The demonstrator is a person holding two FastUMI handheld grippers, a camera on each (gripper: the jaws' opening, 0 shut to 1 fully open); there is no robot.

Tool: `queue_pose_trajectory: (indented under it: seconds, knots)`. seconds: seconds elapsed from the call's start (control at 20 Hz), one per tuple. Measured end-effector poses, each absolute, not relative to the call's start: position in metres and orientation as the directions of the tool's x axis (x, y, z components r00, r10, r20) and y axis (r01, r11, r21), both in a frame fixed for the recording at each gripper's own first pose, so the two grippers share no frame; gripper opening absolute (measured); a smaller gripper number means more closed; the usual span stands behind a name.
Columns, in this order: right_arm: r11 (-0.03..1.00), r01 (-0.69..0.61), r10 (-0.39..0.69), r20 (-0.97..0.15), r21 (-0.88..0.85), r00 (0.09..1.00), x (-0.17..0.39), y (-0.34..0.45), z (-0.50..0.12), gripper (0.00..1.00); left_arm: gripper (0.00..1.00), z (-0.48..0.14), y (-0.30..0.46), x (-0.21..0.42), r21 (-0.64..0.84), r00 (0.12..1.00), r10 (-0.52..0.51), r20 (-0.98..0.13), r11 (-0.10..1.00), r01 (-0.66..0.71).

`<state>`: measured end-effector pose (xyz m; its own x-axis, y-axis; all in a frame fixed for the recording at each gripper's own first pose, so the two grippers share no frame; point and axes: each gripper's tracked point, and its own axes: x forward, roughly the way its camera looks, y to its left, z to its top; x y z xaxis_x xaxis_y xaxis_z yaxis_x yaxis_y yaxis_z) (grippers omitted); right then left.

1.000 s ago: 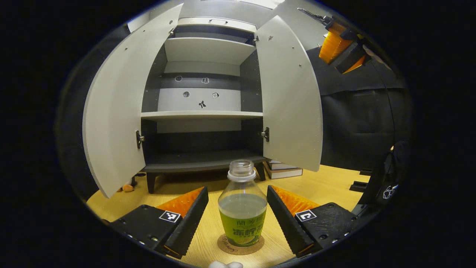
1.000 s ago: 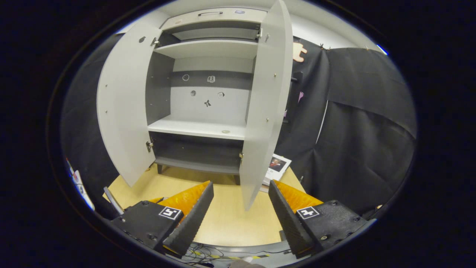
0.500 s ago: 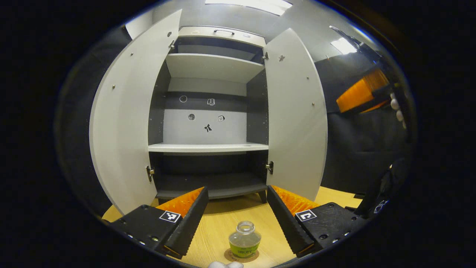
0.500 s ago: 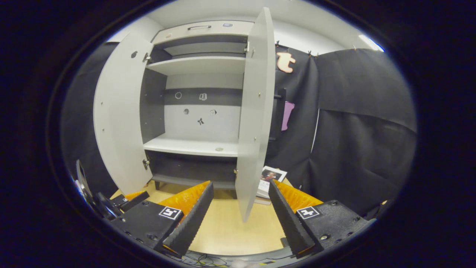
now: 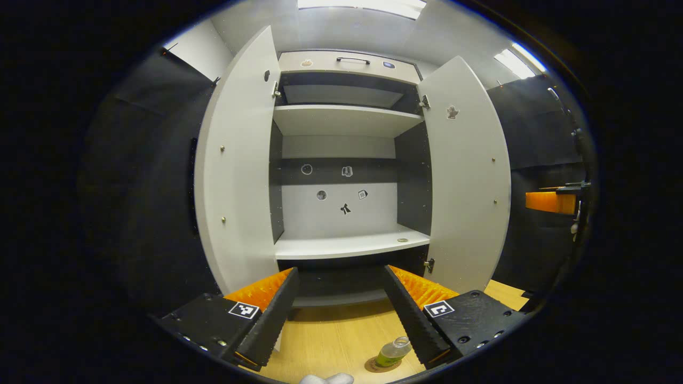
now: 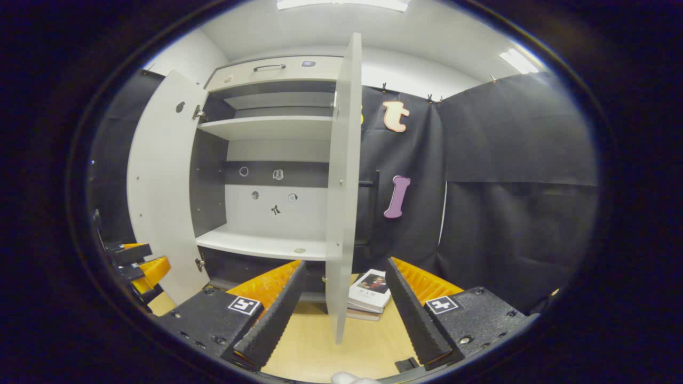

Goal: Grasp the bottle in the cabinet with the left hand and place it on the coaster, then close the right door with the right hand and the left door with the left hand.

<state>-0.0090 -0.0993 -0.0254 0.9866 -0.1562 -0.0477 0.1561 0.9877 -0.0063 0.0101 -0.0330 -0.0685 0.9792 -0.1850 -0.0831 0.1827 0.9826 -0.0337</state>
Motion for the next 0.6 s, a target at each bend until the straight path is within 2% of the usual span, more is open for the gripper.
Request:
queue_pose_trajectory:
  seconds: [0.35,0.6]
  knots:
    - [0.977,0.202,-0.199,-0.052,0.066,0.979,0.030,-0.189,-0.007,0.98,0.96,-0.065,0.012,-0.026,-0.002,0.991,-0.002,-0.137,1.000,0.002]
    - [0.980,0.168,-0.162,-0.062,0.107,0.985,0.073,-0.228,0.006,0.95,0.96,-0.058,0.005,-0.038,-0.027,0.987,0.076,-0.142,0.996,-0.081]
